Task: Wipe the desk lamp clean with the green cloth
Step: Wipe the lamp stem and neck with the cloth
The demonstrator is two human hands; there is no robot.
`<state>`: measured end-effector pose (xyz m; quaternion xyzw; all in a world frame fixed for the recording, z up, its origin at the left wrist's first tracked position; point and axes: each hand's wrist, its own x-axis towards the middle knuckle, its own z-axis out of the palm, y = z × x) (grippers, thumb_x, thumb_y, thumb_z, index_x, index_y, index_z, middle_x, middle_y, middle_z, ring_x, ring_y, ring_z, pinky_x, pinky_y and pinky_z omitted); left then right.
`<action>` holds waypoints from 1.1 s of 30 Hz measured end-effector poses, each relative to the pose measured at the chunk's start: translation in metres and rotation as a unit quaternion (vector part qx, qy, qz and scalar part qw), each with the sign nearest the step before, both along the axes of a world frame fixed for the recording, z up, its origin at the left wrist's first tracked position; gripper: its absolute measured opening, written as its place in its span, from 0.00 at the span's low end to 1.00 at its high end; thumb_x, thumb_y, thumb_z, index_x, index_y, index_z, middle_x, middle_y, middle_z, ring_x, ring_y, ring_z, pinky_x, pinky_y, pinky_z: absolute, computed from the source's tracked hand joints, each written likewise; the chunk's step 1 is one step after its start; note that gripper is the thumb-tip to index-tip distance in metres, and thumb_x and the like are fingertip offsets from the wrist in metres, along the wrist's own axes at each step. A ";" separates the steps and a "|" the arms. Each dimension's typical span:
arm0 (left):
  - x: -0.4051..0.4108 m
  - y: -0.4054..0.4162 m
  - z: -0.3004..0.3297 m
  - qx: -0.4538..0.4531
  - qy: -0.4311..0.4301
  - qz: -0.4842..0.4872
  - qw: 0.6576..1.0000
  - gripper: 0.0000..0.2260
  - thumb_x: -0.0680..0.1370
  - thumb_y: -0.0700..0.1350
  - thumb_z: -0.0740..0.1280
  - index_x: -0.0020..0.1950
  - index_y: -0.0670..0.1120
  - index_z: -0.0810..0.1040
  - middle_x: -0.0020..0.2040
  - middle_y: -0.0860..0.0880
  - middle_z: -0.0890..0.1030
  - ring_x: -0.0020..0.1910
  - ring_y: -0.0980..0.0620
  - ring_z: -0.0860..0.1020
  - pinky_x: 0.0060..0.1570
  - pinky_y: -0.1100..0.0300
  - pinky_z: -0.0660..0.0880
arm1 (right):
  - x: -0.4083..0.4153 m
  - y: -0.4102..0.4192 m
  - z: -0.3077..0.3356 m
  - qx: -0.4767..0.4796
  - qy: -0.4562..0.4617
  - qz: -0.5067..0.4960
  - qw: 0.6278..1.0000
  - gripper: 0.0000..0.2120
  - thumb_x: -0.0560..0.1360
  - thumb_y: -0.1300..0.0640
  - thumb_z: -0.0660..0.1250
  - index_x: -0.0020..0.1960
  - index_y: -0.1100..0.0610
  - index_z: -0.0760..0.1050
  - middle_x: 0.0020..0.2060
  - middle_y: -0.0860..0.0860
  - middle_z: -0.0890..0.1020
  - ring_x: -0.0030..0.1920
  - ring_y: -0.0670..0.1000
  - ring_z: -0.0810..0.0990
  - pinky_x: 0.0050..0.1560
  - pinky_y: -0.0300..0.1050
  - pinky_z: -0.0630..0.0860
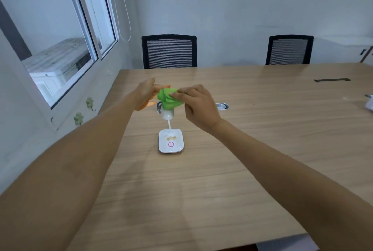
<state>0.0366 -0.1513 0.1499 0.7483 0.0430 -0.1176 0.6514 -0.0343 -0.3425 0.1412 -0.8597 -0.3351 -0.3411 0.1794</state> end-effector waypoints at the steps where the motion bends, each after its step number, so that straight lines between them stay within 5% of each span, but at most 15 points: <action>1: -0.001 0.000 0.000 -0.002 -0.004 -0.002 1.000 0.30 0.82 0.53 0.39 0.69 0.40 0.71 0.71 0.41 0.72 0.72 0.45 0.66 0.73 0.51 0.58 | -0.003 0.002 -0.003 -0.012 0.005 0.015 1.000 0.23 0.69 0.65 0.54 0.54 0.54 0.82 0.49 0.52 0.86 0.44 0.61 0.80 0.42 0.54 0.79; 6: -0.002 0.001 -0.001 0.025 0.002 0.009 1.000 0.30 0.81 0.54 0.39 0.70 0.44 0.72 0.73 0.52 0.70 0.74 0.51 0.63 0.73 0.52 0.54 | -0.040 -0.016 -0.026 -0.092 -0.085 0.086 0.988 0.22 0.70 0.66 0.58 0.56 0.50 0.81 0.53 0.51 0.85 0.49 0.58 0.77 0.47 0.52 0.79; 10: -0.001 0.001 0.000 0.015 0.012 0.017 1.000 0.29 0.81 0.54 0.39 0.71 0.44 0.71 0.70 0.53 0.72 0.73 0.50 0.64 0.71 0.52 0.56 | -0.043 -0.029 -0.019 -0.059 -0.160 0.091 0.981 0.21 0.78 0.64 0.51 0.57 0.50 0.81 0.53 0.51 0.85 0.49 0.55 0.78 0.49 0.48 0.78; 14: -0.003 -0.002 0.001 -0.001 0.008 0.001 1.000 0.29 0.81 0.53 0.39 0.70 0.41 0.70 0.71 0.47 0.71 0.72 0.50 0.65 0.72 0.52 0.56 | -0.004 -0.020 -0.003 0.005 -0.070 0.000 0.998 0.22 0.69 0.70 0.60 0.58 0.55 0.80 0.53 0.53 0.84 0.48 0.59 0.79 0.47 0.53 0.78; 18: -0.004 -0.002 0.002 0.019 -0.005 -0.009 1.000 0.30 0.81 0.53 0.38 0.72 0.41 0.69 0.74 0.44 0.67 0.75 0.48 0.60 0.75 0.52 0.49 | 0.002 -0.004 -0.007 -0.002 0.008 0.006 1.000 0.23 0.68 0.69 0.56 0.57 0.57 0.81 0.50 0.54 0.85 0.45 0.60 0.80 0.48 0.52 0.79; 24: -0.001 0.000 0.002 0.010 0.026 0.013 1.000 0.30 0.81 0.56 0.39 0.69 0.45 0.72 0.74 0.49 0.68 0.74 0.49 0.63 0.71 0.54 0.55 | -0.047 -0.023 -0.039 -0.047 -0.073 0.089 0.992 0.20 0.76 0.65 0.51 0.60 0.57 0.78 0.54 0.56 0.84 0.45 0.60 0.78 0.51 0.49 0.78; 28: 0.001 0.000 0.001 0.002 0.030 0.012 0.999 0.30 0.80 0.56 0.39 0.69 0.46 0.73 0.74 0.49 0.69 0.74 0.49 0.63 0.71 0.53 0.57 | -0.043 -0.029 -0.035 0.006 -0.112 0.072 0.991 0.19 0.77 0.65 0.49 0.60 0.58 0.76 0.53 0.58 0.84 0.46 0.60 0.79 0.51 0.50 0.78; 33: 0.002 0.000 -0.002 0.000 0.016 0.008 1.000 0.29 0.81 0.55 0.40 0.68 0.43 0.73 0.71 0.46 0.72 0.72 0.49 0.65 0.72 0.51 0.57 | -0.006 -0.007 -0.010 0.032 0.006 -0.009 0.999 0.24 0.67 0.70 0.57 0.61 0.60 0.77 0.53 0.56 0.83 0.51 0.56 0.75 0.53 0.51 0.75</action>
